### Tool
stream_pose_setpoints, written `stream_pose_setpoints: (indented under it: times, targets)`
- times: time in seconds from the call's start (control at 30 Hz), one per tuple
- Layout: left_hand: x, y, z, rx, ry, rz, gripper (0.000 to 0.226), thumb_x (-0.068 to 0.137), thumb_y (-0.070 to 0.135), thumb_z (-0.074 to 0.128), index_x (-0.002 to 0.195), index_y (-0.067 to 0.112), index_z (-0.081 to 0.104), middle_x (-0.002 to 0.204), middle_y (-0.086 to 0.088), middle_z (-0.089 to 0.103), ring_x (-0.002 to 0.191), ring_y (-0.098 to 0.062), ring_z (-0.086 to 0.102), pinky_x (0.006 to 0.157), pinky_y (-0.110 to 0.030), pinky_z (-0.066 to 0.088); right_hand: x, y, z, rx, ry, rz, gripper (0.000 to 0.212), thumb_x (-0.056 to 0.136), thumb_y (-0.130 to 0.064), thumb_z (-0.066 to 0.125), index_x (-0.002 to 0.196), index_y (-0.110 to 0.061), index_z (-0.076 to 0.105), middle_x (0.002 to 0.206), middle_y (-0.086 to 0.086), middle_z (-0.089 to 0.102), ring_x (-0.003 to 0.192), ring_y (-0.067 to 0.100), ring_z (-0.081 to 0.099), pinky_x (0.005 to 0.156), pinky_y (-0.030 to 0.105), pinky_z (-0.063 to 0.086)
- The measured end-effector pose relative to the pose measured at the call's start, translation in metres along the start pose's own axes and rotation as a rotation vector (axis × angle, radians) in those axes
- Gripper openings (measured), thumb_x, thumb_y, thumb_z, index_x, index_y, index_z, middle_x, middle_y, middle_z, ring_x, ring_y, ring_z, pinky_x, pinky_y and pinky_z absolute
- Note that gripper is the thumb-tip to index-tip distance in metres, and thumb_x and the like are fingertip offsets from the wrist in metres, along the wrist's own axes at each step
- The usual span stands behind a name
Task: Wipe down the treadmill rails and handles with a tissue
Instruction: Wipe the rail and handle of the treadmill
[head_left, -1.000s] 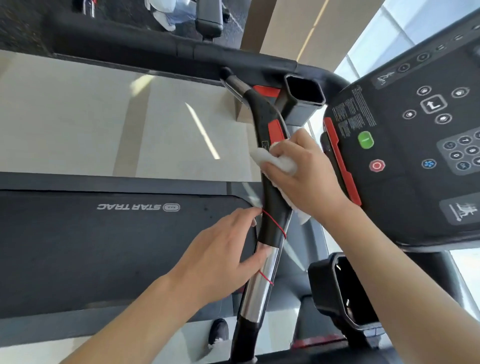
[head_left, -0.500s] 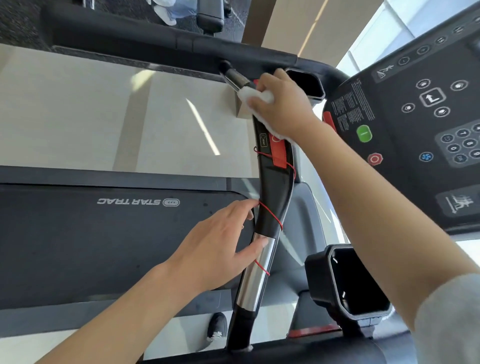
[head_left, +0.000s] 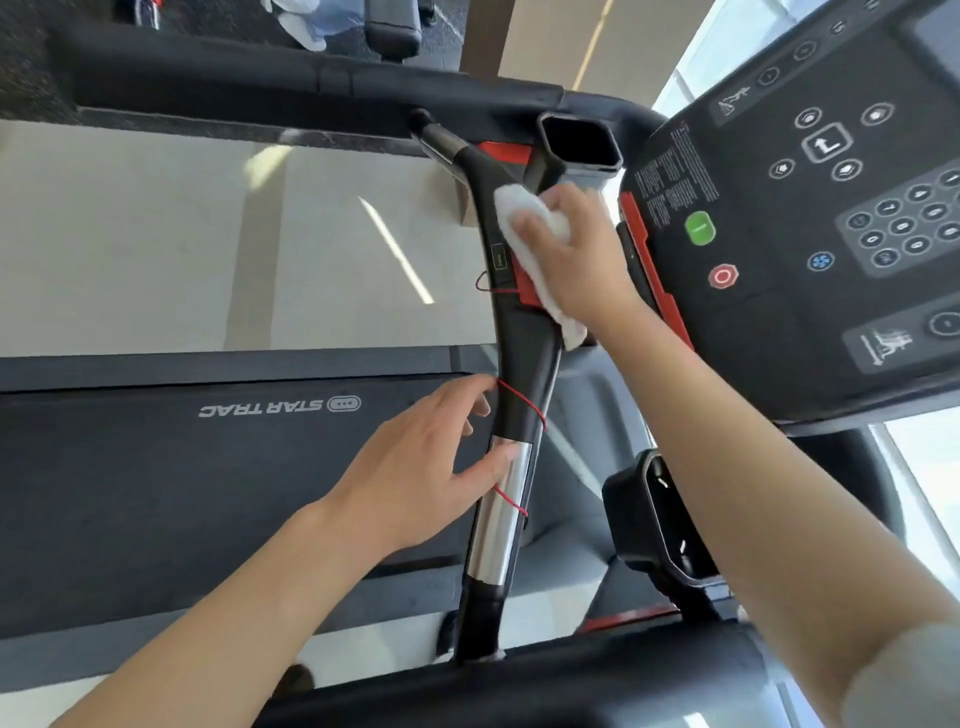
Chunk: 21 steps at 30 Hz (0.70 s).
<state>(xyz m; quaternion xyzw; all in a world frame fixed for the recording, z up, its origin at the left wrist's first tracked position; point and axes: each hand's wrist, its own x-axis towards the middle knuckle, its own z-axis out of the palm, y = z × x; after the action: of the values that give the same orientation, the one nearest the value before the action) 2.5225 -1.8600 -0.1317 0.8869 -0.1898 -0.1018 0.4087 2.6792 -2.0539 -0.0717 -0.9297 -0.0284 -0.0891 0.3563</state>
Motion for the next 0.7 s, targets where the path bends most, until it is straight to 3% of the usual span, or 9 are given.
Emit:
stream_pose_setpoints:
  times: [0.07,0.13,0.23,0.3,0.47,0.57,0.63,0.7]
  targets:
    - [0.0,-0.001,0.0,-0.017,-0.011,-0.01,0.056,0.097,0.065,0.051,0.148,0.044,0.04,0.123,0.024,0.054,0.111,-0.002,0.057,0.092,-0.033,0.053,0.028,0.003,0.004,0.045,-0.02,0.049,0.027,0.101,-0.047,0.061,0.106,-0.021,0.059,0.105,0.001,0.062,0.085,0.011,0.061,0.081,0.034,0.056]
    - [0.0,-0.002,0.0,-0.026,-0.015,-0.011,0.055,0.097,0.066,0.051,0.146,0.043,0.043,0.121,0.023,0.056,0.109,-0.002,0.058,0.091,-0.037,0.054,0.035,0.004,0.007,0.111,-0.022,0.07,0.027,0.102,-0.046,0.06,0.104,-0.019,0.057,0.102,0.001,0.061,0.082,0.014,0.063,0.074,0.039,0.056]
    - [-0.001,-0.002,0.001,-0.041,-0.014,-0.019,0.048,0.098,0.063,0.052,0.142,0.044,0.047,0.119,0.022,0.057,0.107,-0.003,0.059,0.087,-0.037,0.055,0.014,0.005,0.006,0.054,0.012,0.027,0.024,0.103,-0.043,0.06,0.102,-0.02,0.054,0.112,0.006,0.055,0.092,0.013,0.053,0.076,0.028,0.04]
    - [-0.003,-0.001,0.002,-0.042,-0.002,-0.023,0.045,0.1,0.06,0.053,0.142,0.042,0.049,0.118,0.021,0.057,0.107,-0.004,0.059,0.087,-0.036,0.055,-0.016,0.006,0.005,0.003,0.035,-0.017,0.027,0.104,-0.041,0.06,0.104,-0.014,0.058,0.11,0.006,0.051,0.088,0.011,0.048,0.071,0.023,0.033]
    - [-0.014,0.007,-0.002,0.022,-0.026,-0.04,0.052,0.103,0.058,0.049,0.151,0.039,0.044,0.125,0.019,0.056,0.109,-0.003,0.056,0.09,-0.035,0.054,-0.11,0.004,0.007,-0.018,0.105,-0.089,0.028,0.106,-0.042,0.058,0.108,-0.013,0.056,0.106,0.002,0.047,0.081,0.01,0.049,0.066,0.01,0.038]
    - [-0.025,0.012,-0.013,0.117,-0.048,-0.05,0.056,0.103,0.057,0.05,0.154,0.035,0.04,0.134,0.014,0.056,0.121,-0.009,0.057,0.096,-0.036,0.052,-0.136,-0.004,0.002,-0.008,0.073,-0.043,0.029,0.105,-0.042,0.06,0.112,-0.014,0.056,0.109,-0.002,0.046,0.083,0.009,0.051,0.069,0.012,0.042]
    - [-0.036,0.016,-0.022,0.163,-0.068,-0.067,0.057,0.104,0.055,0.051,0.156,0.032,0.039,0.14,0.012,0.056,0.126,-0.011,0.056,0.101,-0.037,0.051,-0.146,-0.014,-0.007,-0.053,0.064,-0.022,0.031,0.105,-0.041,0.061,0.114,-0.012,0.058,0.11,-0.002,0.045,0.085,0.007,0.05,0.072,0.024,0.046]
    - [-0.054,0.016,-0.028,0.178,-0.082,-0.068,0.056,0.105,0.052,0.051,0.156,0.031,0.04,0.141,0.012,0.056,0.127,-0.011,0.056,0.103,-0.037,0.05,-0.16,-0.025,-0.018,-0.078,0.125,-0.037,0.03,0.105,-0.038,0.064,0.113,-0.009,0.06,0.11,-0.003,0.043,0.084,0.0,0.048,0.073,0.021,0.046]
